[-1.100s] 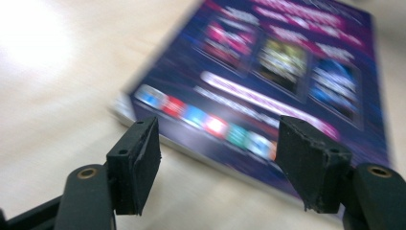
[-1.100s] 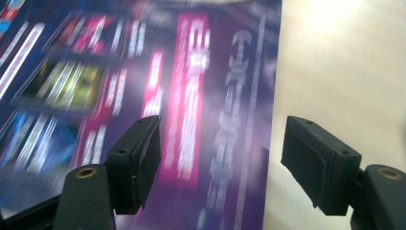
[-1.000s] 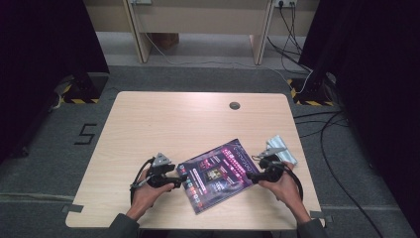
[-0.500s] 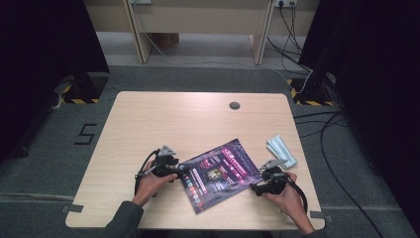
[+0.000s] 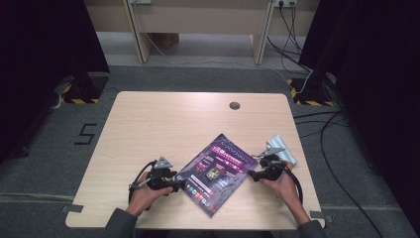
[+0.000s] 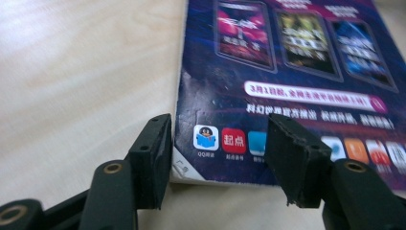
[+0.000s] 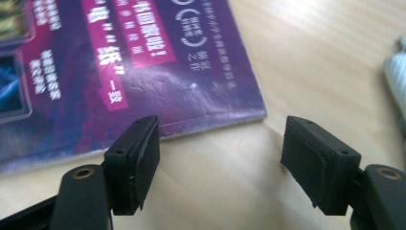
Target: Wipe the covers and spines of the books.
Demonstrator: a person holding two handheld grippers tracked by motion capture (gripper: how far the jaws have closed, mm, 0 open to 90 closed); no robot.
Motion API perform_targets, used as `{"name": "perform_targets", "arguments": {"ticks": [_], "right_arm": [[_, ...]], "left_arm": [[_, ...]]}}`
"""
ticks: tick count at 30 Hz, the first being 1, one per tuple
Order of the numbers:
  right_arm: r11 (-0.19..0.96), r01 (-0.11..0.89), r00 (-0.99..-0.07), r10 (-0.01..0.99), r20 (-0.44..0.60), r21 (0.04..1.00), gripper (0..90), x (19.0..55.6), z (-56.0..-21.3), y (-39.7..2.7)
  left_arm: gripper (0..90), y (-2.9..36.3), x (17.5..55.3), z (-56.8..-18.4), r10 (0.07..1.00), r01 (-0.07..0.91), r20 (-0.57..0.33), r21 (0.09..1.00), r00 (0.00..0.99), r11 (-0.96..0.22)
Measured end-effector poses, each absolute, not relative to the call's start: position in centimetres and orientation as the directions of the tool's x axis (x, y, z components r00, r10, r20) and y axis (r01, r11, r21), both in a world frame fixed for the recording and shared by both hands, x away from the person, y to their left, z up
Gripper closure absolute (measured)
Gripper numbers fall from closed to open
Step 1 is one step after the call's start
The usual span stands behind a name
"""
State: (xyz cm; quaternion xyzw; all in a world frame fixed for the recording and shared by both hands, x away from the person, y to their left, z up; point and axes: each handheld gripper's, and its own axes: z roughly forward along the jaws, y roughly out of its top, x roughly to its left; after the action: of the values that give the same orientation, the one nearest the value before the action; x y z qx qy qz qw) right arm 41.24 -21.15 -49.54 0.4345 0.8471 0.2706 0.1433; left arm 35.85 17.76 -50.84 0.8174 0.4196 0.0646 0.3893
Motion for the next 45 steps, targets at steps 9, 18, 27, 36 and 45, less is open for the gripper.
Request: {"name": "perform_targets", "arguments": {"ticks": [9,18,27,36,45], "right_arm": [[0.469,0.643,-0.555,0.83,-0.054,0.606,35.5,44.1,-49.6,-19.5],[0.455,0.673,-0.59,0.805,0.053,0.583,36.7,42.8,-49.1,-19.1],[0.437,0.701,-0.612,0.774,0.161,0.564,29.7,41.9,-49.3,-16.6],[0.426,0.679,-0.608,0.782,0.134,0.598,27.6,43.4,-49.7,-15.9],[0.413,0.66,-0.618,0.773,0.141,0.627,33.2,44.2,-48.4,-16.7]], "left_arm": [[43.4,16.8,33.2,-50.6,0.682,0.624,-0.238,0.672,0.692,-0.399],[43.8,16.7,33.4,-50.6,0.657,0.635,-0.284,0.671,0.698,-0.384],[41.5,15.5,35.8,-50.7,0.695,0.64,-0.278,0.692,0.663,-0.335],[42.7,14.6,35.1,-50.8,0.676,0.622,-0.254,0.684,0.692,-0.38],[42.0,14.8,35.9,-50.6,0.693,0.629,-0.276,0.708,0.665,-0.321]]}}
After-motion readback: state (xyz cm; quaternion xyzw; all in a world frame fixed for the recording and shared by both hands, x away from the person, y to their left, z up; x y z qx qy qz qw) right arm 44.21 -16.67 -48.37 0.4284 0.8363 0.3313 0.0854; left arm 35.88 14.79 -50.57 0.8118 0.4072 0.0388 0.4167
